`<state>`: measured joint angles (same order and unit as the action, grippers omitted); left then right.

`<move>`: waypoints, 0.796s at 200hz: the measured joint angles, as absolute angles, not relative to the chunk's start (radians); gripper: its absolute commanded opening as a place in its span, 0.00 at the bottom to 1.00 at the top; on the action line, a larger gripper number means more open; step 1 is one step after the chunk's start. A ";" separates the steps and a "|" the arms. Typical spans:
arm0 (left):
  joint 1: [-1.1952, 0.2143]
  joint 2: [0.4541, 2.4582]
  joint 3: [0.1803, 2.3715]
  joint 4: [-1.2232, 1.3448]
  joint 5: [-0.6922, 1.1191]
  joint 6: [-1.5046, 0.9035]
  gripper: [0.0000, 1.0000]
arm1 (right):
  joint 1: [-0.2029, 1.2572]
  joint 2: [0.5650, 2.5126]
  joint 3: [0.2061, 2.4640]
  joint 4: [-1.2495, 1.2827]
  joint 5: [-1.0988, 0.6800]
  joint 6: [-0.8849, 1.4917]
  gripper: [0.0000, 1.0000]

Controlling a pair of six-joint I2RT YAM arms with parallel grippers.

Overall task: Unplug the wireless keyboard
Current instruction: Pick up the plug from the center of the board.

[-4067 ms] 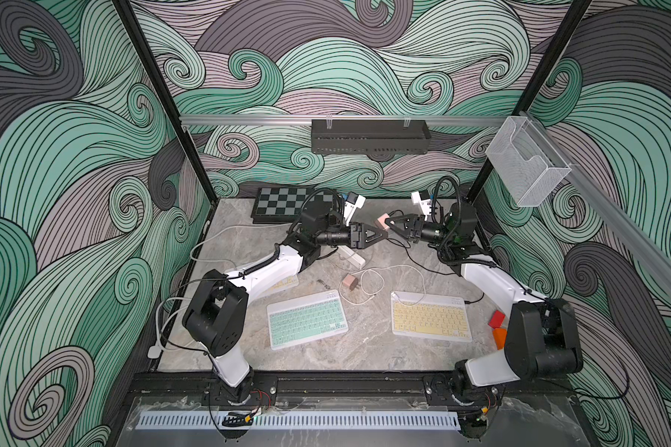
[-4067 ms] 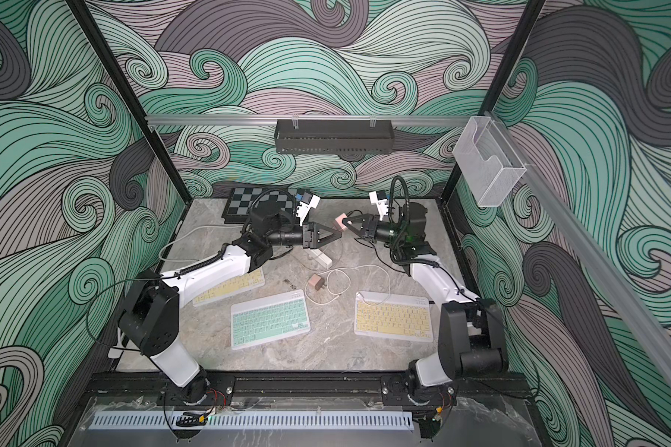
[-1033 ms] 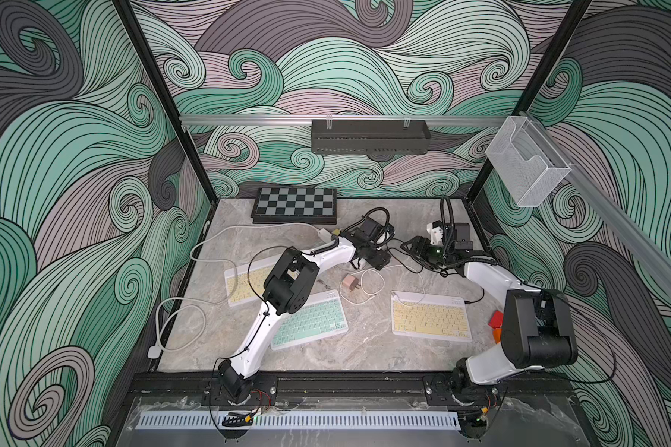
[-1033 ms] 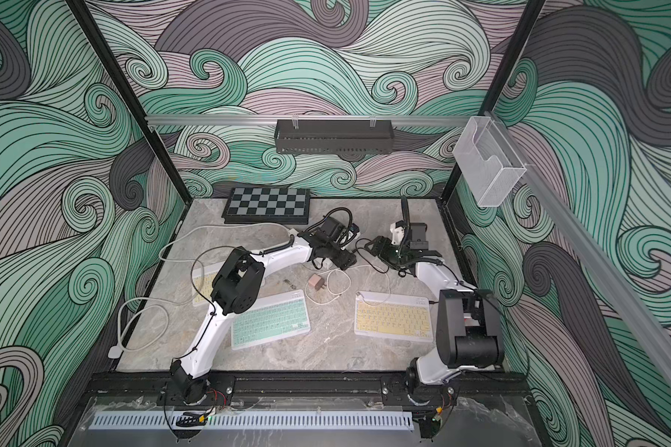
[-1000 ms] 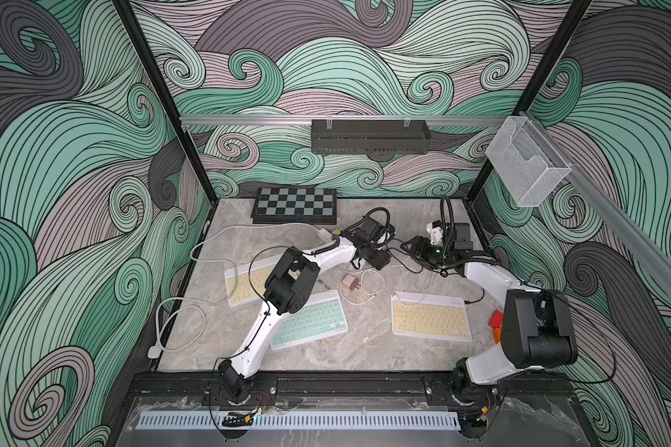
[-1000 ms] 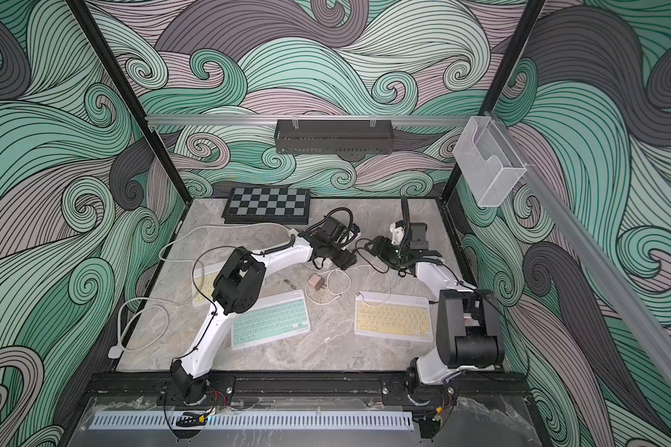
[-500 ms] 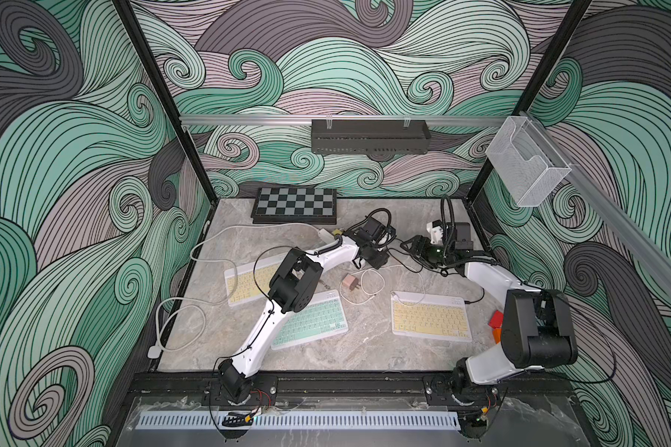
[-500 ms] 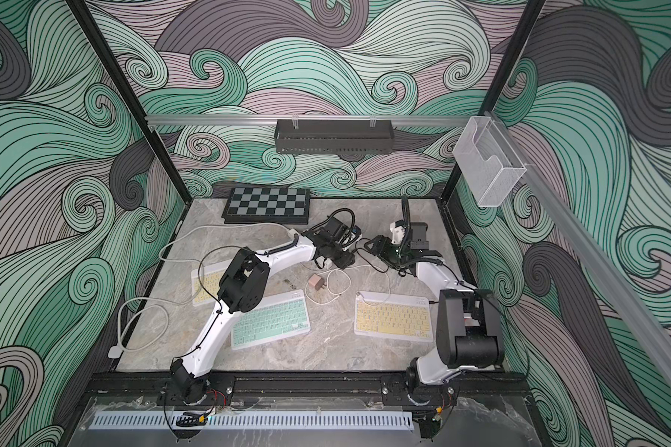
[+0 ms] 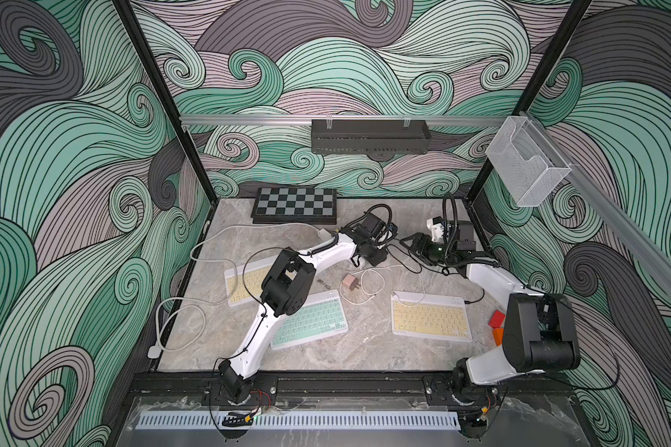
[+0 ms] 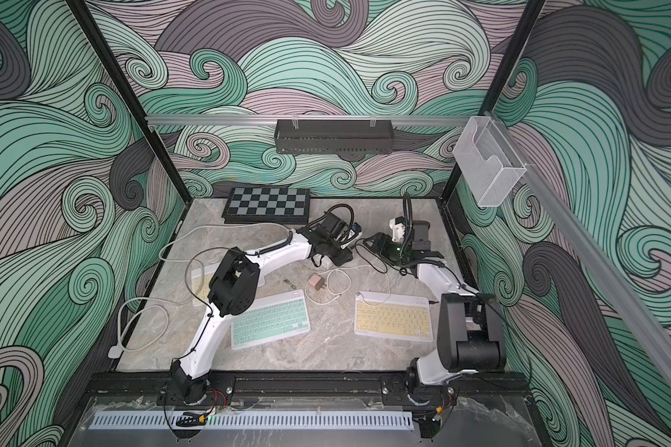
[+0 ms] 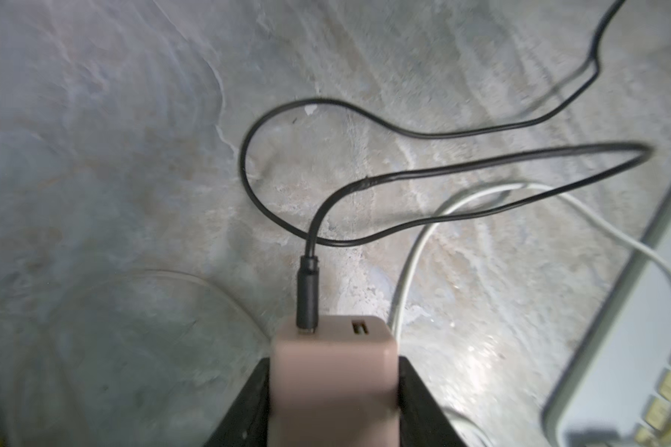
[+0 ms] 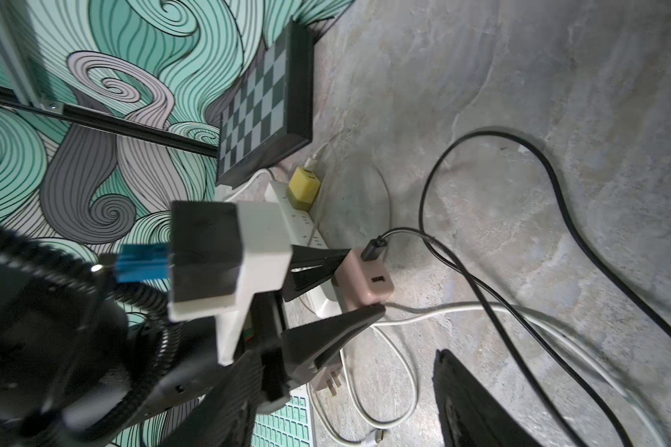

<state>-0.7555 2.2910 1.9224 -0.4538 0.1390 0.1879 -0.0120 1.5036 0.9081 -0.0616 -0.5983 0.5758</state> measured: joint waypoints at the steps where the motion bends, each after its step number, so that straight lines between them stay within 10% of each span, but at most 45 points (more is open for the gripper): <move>1: -0.756 2.284 1.922 -0.456 0.140 0.189 0.44 | -0.012 1.502 0.908 -0.059 -0.600 0.576 0.70; 159: -0.671 1.939 1.900 -0.712 0.595 0.254 0.32 | 0.059 1.347 0.866 0.348 -0.908 0.613 0.51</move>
<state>-0.6712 1.9388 1.8999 -0.7124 0.5945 0.2539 0.0586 1.3472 0.8658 0.3481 -0.9081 0.6132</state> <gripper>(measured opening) 0.436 0.519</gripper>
